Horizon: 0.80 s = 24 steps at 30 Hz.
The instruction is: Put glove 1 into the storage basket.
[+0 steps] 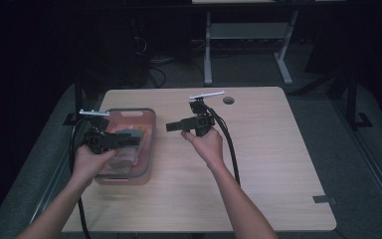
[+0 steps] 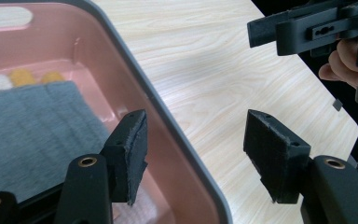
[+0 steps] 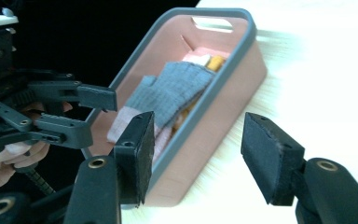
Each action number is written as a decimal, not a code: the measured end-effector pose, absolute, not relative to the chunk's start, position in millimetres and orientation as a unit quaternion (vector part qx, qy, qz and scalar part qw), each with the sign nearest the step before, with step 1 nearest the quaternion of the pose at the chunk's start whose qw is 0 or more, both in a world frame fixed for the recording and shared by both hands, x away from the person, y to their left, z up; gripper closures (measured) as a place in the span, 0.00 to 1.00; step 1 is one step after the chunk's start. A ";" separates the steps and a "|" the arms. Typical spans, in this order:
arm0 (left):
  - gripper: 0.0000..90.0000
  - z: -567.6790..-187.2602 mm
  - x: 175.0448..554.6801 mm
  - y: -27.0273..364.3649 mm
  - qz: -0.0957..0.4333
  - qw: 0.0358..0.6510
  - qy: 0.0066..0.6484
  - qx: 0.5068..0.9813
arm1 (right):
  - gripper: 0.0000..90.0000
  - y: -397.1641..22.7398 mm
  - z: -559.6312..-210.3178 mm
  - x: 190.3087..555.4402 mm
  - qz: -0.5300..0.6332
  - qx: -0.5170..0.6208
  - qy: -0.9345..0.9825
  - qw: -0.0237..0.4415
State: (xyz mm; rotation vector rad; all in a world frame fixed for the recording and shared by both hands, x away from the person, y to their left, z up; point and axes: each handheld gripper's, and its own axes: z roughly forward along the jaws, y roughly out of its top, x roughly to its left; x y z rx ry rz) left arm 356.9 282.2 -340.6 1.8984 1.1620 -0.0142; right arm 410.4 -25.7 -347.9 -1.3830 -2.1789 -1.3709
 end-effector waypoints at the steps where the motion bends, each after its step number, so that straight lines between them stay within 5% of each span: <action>1: 0.44 -340.5 356.9 280.8 -0.007 0.442 0.467 0.766 | 0.49 -28.1 -348.3 410.0 -0.468 -0.472 -0.739 0.109; 24: 0.41 -338.4 358.5 251.1 -0.014 0.443 0.442 0.780 | 0.47 -77.4 -358.0 402.2 -0.472 -0.502 -0.717 0.104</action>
